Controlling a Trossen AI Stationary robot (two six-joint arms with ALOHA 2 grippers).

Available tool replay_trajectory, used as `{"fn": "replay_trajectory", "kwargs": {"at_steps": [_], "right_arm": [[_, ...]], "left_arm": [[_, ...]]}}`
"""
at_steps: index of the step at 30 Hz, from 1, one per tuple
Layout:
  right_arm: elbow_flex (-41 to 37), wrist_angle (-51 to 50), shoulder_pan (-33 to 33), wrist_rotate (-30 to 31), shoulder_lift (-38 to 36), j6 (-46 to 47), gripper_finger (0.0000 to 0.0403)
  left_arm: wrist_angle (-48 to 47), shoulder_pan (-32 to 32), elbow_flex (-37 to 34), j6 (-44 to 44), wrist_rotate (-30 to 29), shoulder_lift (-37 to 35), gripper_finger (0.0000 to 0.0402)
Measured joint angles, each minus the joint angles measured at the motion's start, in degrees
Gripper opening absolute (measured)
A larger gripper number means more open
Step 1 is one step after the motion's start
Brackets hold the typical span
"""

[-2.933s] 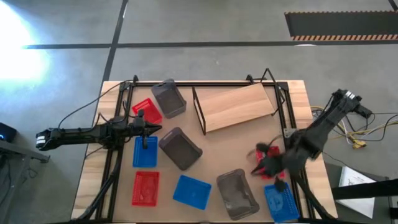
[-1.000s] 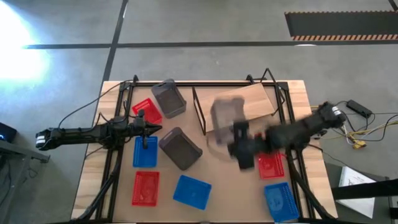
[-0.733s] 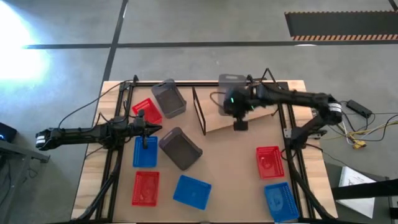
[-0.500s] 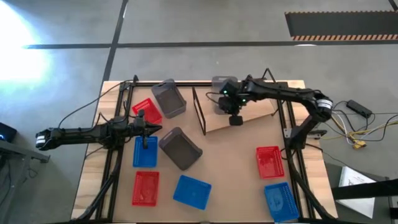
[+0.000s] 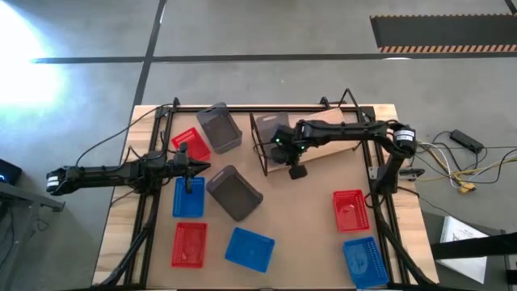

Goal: Stack baskets on shelf by color
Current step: Put the bottom black bin on the shelf, then put the bottom right blue bin on the shelf

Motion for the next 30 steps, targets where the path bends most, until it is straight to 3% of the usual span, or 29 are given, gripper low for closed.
{"fn": "replay_trajectory", "kwargs": {"at_steps": [15, 23, 30], "right_arm": [[0.0, 3.7, -0.1, 0.6, 3.3, -0.2, 0.0022], [0.0, 3.5, -0.1, 0.8, 3.1, -0.2, 0.0099], [0.4, -2.8, -0.1, 8.3, 0.5, 1.0, 0.0161]], "left_arm": [[0.0, 0.0, 0.0, 0.0, 0.0, 0.0, 0.0000], [0.0, 0.0, 0.0, 0.0, 0.0, 0.0, 0.0000], [0.0, 0.0, 0.0, 0.0, 0.0, 0.0, 0.0000]]}}
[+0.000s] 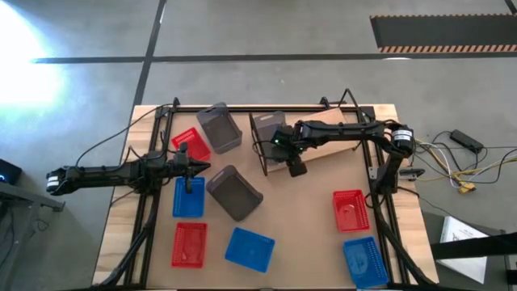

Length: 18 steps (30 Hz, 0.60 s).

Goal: Stack baskets on shelf by color
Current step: Put the bottom right blue bin on the shelf

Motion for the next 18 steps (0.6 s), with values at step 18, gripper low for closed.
{"fn": "replay_trajectory", "kwargs": {"at_steps": [18], "right_arm": [[-6.9, -14.0, 17.3, 0.1, -23.5, 38.5, 0.0137]], "left_arm": [[0.0, 0.0, 0.0, 0.0, 0.0, 0.0, 0.0000]]}}
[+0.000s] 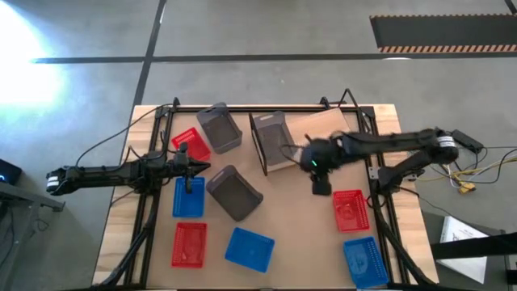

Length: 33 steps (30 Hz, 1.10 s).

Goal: Stack baskets on shelf by color
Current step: Put the bottom right blue bin on the shelf

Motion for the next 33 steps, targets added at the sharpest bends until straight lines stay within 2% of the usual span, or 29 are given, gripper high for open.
{"fn": "replay_trajectory", "kwargs": {"at_steps": [7, 11, 14, 21, 25, 33], "right_arm": [[-6.5, 0.1, 19.9, 3.4, -5.9, 26.3, 0.0123], [-7.8, 1.3, 31.5, 4.2, -4.8, 41.8, 0.0122], [-7.2, 2.0, 39.5, 2.6, -1.0, 50.0, 0.0121], [1.4, 2.6, 53.2, 0.7, 10.4, 60.4, 0.0121], [7.5, 2.4, 58.7, 0.0, 17.0, 61.5, 0.0123], [15.6, -1.3, 64.0, -3.2, 29.4, 63.0, 0.0183]], "left_arm": [[0.0, 0.0, 0.0, 0.0, 0.0, 0.0, 0.0000], [0.0, 0.0, 0.0, 0.0, 0.0, 0.0, 0.0000], [0.0, 0.0, 0.0, 0.0, 0.0, 0.0, 0.0000], [0.0, 0.0, 0.0, 0.0, 0.0, 0.0, 0.0000], [0.0, 0.0, 0.0, 0.0, 0.0, 0.0, 0.0000], [0.0, 0.0, 0.0, 0.0, 0.0, 0.0, 0.0000]]}}
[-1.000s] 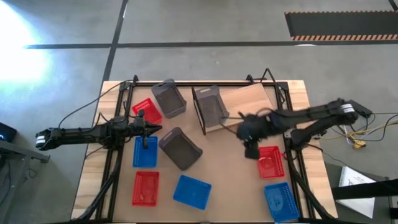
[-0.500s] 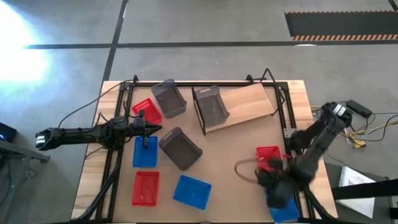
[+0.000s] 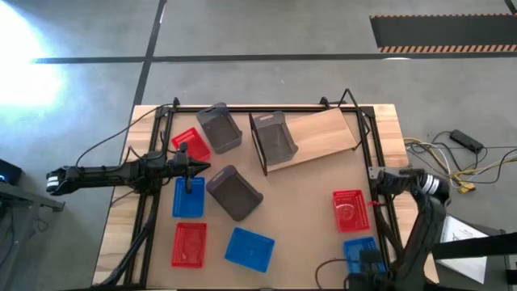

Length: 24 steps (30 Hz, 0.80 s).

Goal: Stack baskets on shelf by color
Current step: Put the bottom right blue bin on the shelf

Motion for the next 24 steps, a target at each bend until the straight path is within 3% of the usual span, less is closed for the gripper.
{"fn": "replay_trajectory", "kwargs": {"at_steps": [3, 7, 18, 24], "right_arm": [[0.5, -0.1, 1.3, -0.4, 3.0, -1.0, 0.0199], [0.5, -0.2, 1.7, -0.6, 5.4, -0.8, 0.0186], [0.4, -0.3, 2.0, -0.1, 8.1, -5.2, 0.0026], [3.6, 2.0, 0.4, -0.1, 5.9, -9.0, 0.0010]], "left_arm": [[0.0, 0.0, 0.0, 0.0, 0.0, 0.0, 0.0000], [0.0, 0.0, 0.0, 0.0, 0.0, 0.0, 0.0000], [0.0, 0.0, 0.0, 0.0, 0.0, 0.0, 0.0000], [0.0, 0.0, 0.0, 0.0, 0.0, 0.0, 0.0000]]}}
